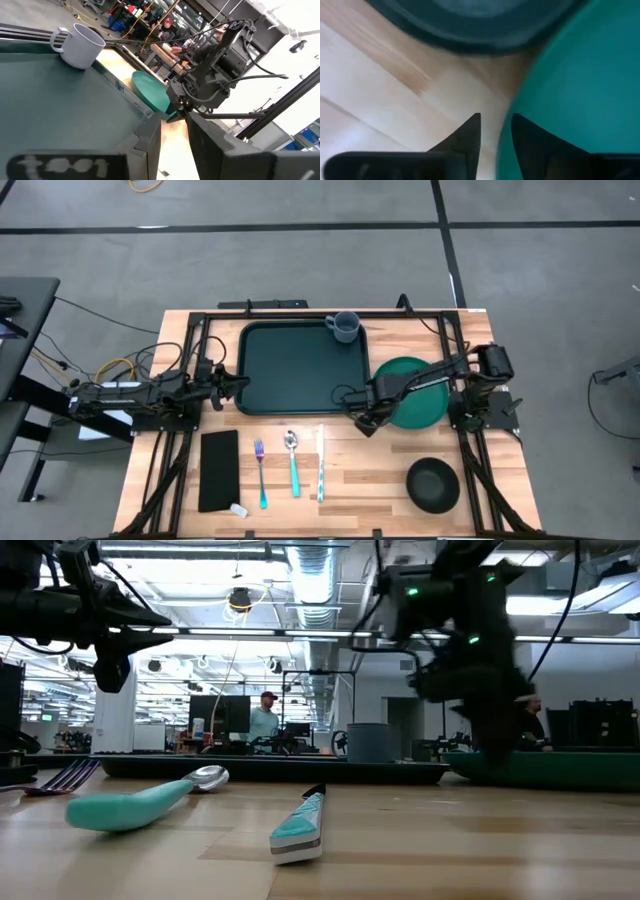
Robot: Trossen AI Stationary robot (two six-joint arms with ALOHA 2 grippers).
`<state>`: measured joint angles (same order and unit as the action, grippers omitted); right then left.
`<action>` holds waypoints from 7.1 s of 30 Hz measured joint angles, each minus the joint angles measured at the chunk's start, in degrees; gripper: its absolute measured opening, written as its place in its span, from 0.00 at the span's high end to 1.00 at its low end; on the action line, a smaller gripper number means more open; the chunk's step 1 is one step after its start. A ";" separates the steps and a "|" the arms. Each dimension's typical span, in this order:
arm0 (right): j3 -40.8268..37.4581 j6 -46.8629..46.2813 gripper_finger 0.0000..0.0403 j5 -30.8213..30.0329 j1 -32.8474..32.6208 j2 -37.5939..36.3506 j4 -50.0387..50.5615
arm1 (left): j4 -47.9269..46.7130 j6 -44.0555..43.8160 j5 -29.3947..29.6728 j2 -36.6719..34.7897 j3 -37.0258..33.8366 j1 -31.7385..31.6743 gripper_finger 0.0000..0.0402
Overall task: Set up tray
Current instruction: Put the green plate to the bottom of the blue mug on the dark green serving tray, then put the black bowl on the green plate on the dark green serving tray
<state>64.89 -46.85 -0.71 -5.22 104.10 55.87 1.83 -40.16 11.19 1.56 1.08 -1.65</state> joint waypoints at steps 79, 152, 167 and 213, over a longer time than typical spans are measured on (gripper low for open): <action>26.02 59.39 1.00 -2.31 2.97 11.53 -0.57 | 0.32 -0.69 -0.34 2.55 -0.01 0.02 0.79; 25.98 -66.43 0.55 6.16 -39.07 -0.03 14.68 | -0.62 2.01 -3.47 2.56 0.04 0.01 0.79; 25.96 -61.09 0.58 11.15 -39.38 12.28 16.31 | -1.10 0.02 -7.00 2.56 0.04 0.00 0.79; 26.00 -7.53 1.00 -7.61 -10.48 0.07 21.05 | -1.10 -0.15 -7.40 2.59 0.00 0.00 0.79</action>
<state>90.89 -54.38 -8.33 -15.70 104.17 76.92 0.73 -40.32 3.79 4.14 1.08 -1.65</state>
